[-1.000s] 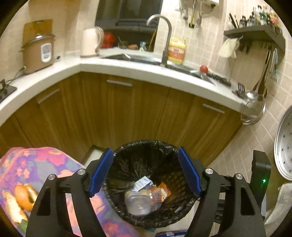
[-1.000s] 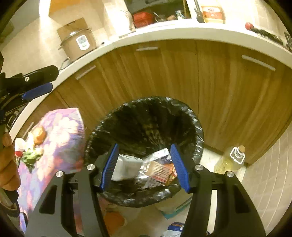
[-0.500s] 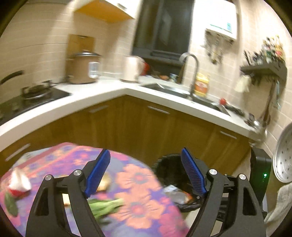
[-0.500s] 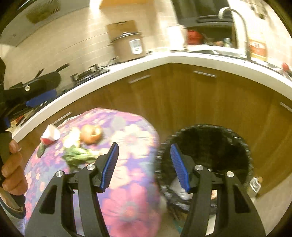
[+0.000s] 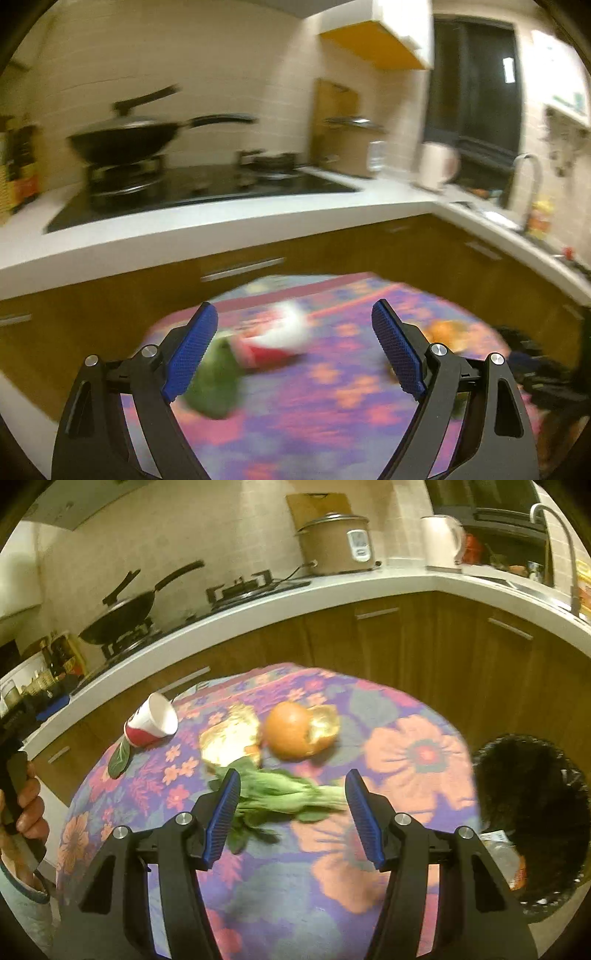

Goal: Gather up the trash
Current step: 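Move both grippers back over the table toward the bok choy leaves, then grasp a bok choy leaf with the left gripper while the right gripper grasps another leaf, then carry both bok choy leaves over the bin and open both grippers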

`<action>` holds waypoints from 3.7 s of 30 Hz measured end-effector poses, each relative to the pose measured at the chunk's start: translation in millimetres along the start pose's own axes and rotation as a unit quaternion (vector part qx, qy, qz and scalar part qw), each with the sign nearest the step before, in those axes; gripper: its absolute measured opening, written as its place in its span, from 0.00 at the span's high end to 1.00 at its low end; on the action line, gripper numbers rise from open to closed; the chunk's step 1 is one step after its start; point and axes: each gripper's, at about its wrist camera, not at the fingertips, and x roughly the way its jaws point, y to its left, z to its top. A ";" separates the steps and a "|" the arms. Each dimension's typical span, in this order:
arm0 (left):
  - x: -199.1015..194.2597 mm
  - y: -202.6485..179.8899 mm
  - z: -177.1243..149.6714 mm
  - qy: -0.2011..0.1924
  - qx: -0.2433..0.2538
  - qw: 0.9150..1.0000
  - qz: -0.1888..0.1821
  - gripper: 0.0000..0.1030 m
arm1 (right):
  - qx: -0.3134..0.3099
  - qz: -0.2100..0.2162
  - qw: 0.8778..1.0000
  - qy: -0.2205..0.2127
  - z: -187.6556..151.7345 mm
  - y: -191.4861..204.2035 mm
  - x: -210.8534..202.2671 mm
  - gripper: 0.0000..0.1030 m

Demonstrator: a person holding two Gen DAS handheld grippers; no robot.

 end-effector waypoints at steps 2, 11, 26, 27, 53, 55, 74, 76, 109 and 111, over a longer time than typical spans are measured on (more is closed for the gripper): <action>12.4 22.8 -7.2 0.017 -0.008 1.000 0.025 0.19 | -0.006 -0.002 1.000 0.005 -0.5 6.5 7.1 0.46; 85.6 79.9 -40.2 0.152 -0.051 0.986 0.036 0.21 | -0.013 -0.026 1.000 0.008 -0.7 11.7 19.4 0.46; 101.8 73.1 -50.0 0.184 -0.015 0.980 0.070 0.85 | -0.052 -0.044 0.997 0.027 -5.6 27.5 30.1 0.23; 102.8 73.5 -50.0 0.181 -0.020 0.981 0.069 0.87 | -0.061 -0.047 0.997 0.031 -4.8 31.3 33.4 0.22; 48.9 38.0 -35.2 0.064 -0.003 0.997 0.033 0.88 | -0.077 -0.045 0.996 0.015 -8.5 44.5 20.2 0.95; 40.1 29.0 -30.5 0.053 0.001 0.998 0.024 0.88 | -0.072 -0.036 0.997 0.008 -7.6 41.4 11.6 0.95; 14.6 -155.1 0.9 0.040 0.098 0.985 -0.134 0.88 | 0.027 -0.029 0.997 -0.070 24.6 -44.0 -80.9 0.99; 17.2 -186.7 2.0 0.043 0.116 0.980 -0.154 0.88 | 0.042 -0.040 0.996 -0.075 24.3 -62.5 -87.7 0.99; 89.8 -426.2 -69.5 0.181 0.188 0.916 -0.305 0.42 | 0.183 -0.170 0.967 -0.041 -46.7 -260.8 -117.0 0.37; 86.8 -422.3 -66.6 0.176 0.187 0.917 -0.306 0.42 | 0.171 -0.169 0.970 -0.042 -44.4 -252.0 -116.9 0.37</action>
